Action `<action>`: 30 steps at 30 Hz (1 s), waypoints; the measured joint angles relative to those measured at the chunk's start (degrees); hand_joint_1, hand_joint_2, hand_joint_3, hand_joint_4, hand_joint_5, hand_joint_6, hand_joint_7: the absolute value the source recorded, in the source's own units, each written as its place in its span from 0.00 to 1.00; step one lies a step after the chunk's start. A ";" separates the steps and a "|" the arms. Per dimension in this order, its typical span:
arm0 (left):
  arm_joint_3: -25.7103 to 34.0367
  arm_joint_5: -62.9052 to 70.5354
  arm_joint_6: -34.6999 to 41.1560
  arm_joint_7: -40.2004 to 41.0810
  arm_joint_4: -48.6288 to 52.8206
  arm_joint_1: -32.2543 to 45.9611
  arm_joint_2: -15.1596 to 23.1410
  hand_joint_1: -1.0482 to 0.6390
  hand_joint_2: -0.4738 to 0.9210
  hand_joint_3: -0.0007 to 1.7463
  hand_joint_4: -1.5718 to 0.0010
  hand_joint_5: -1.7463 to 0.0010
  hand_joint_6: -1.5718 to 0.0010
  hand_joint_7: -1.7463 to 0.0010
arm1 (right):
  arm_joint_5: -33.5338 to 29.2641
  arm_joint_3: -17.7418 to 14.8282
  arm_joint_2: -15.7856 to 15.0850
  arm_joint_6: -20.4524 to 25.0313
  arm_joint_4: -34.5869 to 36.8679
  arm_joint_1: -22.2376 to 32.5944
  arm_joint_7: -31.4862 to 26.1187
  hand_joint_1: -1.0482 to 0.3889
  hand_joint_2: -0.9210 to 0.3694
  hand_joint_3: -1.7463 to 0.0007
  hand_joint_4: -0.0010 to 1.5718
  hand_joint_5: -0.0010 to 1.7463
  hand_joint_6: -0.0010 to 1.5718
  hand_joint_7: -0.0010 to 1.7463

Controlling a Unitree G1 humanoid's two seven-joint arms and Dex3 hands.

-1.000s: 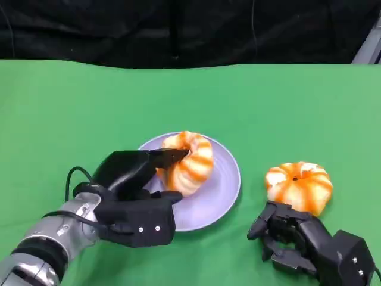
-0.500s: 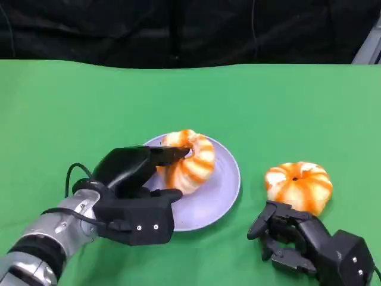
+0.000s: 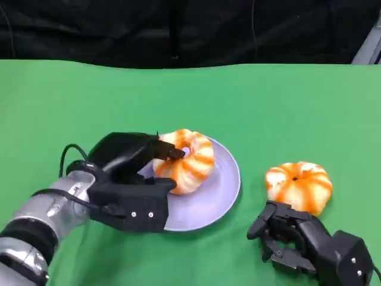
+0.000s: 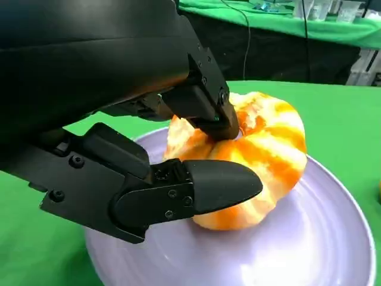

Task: Grasp the bread from the table and place it into the plate.

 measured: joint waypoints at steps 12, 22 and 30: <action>0.09 -0.04 0.30 -1.41 -1.61 -0.35 0.56 0.05 1.00 0.46 0.68 0.99 0.44 0.97 | -0.53 0.03 0.13 -0.04 0.09 -0.13 -0.32 0.74 0.03 0.64 0.43 1.00 0.45 0.78; 5.60 -7.95 -4.18 -9.87 -15.36 2.14 4.00 0.07 1.00 0.44 0.68 0.99 0.40 0.98 | -0.89 -0.04 0.28 -0.46 0.59 -0.46 -0.58 0.75 0.06 0.61 0.43 0.99 0.44 0.80; 7.89 -9.46 -4.04 -11.66 -18.70 5.21 4.11 0.08 1.00 0.43 0.65 0.99 0.38 0.98 | -0.88 -0.19 0.27 -0.88 1.57 -1.02 -0.42 0.74 0.07 0.59 0.43 0.99 0.45 0.80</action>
